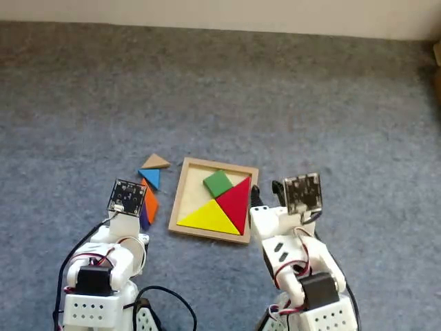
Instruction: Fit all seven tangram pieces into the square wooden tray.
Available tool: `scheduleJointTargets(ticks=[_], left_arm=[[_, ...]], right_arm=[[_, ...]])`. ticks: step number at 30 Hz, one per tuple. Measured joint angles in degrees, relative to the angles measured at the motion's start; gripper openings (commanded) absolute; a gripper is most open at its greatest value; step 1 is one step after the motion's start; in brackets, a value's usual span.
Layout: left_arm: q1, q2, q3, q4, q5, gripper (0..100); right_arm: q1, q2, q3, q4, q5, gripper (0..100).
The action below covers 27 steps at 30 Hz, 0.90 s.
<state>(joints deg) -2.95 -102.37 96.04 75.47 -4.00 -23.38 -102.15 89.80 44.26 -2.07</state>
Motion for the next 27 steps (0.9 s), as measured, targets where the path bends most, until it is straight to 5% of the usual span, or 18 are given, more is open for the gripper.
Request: scheduleJointTargets(ticks=[12, 27], left_arm=[[0.0, 0.0, 0.0, 0.0, 0.0, 1], [0.0, 0.0, 0.0, 0.0, 0.0, 1]], right_arm=[[0.0, -2.1, 1.0, 1.5, 0.2, 3.1], [7.1, -2.1, 1.1, 2.0, 13.7, 3.1]])
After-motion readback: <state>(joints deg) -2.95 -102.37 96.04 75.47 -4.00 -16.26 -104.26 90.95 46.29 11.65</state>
